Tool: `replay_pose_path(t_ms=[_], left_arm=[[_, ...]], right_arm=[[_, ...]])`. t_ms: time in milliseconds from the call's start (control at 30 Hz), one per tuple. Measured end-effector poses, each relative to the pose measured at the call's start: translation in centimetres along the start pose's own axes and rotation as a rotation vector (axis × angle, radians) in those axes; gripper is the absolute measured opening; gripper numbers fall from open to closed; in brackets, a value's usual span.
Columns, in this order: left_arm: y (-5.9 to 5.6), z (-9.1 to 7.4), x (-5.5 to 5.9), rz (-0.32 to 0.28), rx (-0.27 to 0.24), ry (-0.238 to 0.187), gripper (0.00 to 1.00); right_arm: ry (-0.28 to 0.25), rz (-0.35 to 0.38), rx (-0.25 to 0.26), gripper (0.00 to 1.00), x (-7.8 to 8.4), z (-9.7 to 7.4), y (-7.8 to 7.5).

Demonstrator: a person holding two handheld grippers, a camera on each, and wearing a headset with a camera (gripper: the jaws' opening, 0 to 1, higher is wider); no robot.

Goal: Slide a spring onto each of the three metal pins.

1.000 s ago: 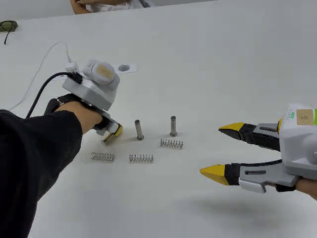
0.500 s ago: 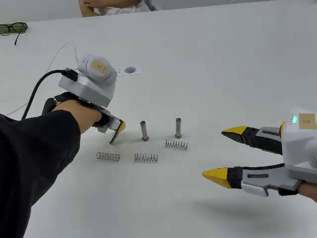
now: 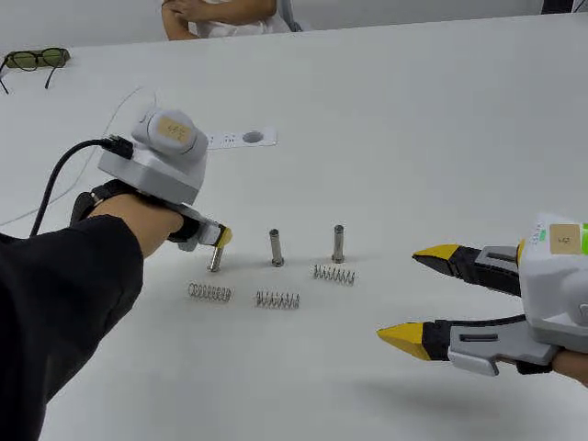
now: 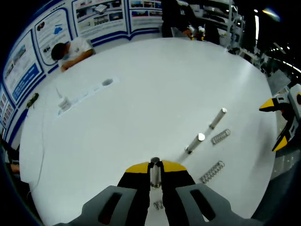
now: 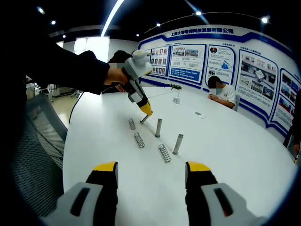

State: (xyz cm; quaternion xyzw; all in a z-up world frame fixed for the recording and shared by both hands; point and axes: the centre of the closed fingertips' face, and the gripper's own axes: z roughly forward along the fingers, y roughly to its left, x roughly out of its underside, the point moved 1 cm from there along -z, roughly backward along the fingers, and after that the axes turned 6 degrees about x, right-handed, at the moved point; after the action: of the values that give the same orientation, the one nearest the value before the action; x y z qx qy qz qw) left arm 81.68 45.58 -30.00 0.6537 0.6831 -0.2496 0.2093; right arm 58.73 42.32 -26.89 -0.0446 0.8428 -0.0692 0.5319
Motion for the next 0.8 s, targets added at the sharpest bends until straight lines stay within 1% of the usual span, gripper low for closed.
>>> replay_pose_path(t_ms=[133, 233, 267, 333, 433, 500, 600, 700, 800], left_arm=[[0.0, -0.4, 0.2, -0.011, -0.006, -0.03, 0.07], [0.0, -0.6, 0.3, -0.021, -0.011, -0.064, 0.07], [0.0, -0.6, 0.3, -0.021, -0.011, -0.085, 0.07], [0.0, -0.8, 0.5, -0.039, -0.012, -0.098, 0.07], [-0.1, -1.0, 0.8, -0.043, -0.013, -0.114, 0.07], [-0.1, -1.1, 0.9, -0.038, -0.016, -0.118, 0.07], [-0.4, -1.1, 0.8, 0.013, -0.027, -0.15, 0.08], [-0.4, -1.2, 1.1, 0.004, -0.036, -0.183, 0.08], [-0.3, -1.4, 1.3, -0.017, -0.033, -0.193, 0.08]], right_arm=[[0.002, -0.004, -0.002, 0.59, 0.0, 0.0, 0.1], [0.003, -0.009, -0.004, 0.59, 0.0, 0.0, 0.2], [0.005, -0.011, -0.004, 0.59, 0.0, 0.0, 0.2], [0.005, -0.013, -0.004, 0.59, 0.0, 0.0, 0.2], [0.006, -0.015, -0.005, 0.59, 0.0, 0.1, 0.3], [0.007, -0.016, -0.007, 0.59, 0.0, 0.1, 0.3], [0.007, -0.019, -0.007, 0.59, -0.1, 0.1, 0.4], [0.004, -0.017, -0.005, 0.59, -0.1, 0.0, 0.3], [0.006, -0.019, -0.006, 0.59, -0.1, 0.0, 0.4]])
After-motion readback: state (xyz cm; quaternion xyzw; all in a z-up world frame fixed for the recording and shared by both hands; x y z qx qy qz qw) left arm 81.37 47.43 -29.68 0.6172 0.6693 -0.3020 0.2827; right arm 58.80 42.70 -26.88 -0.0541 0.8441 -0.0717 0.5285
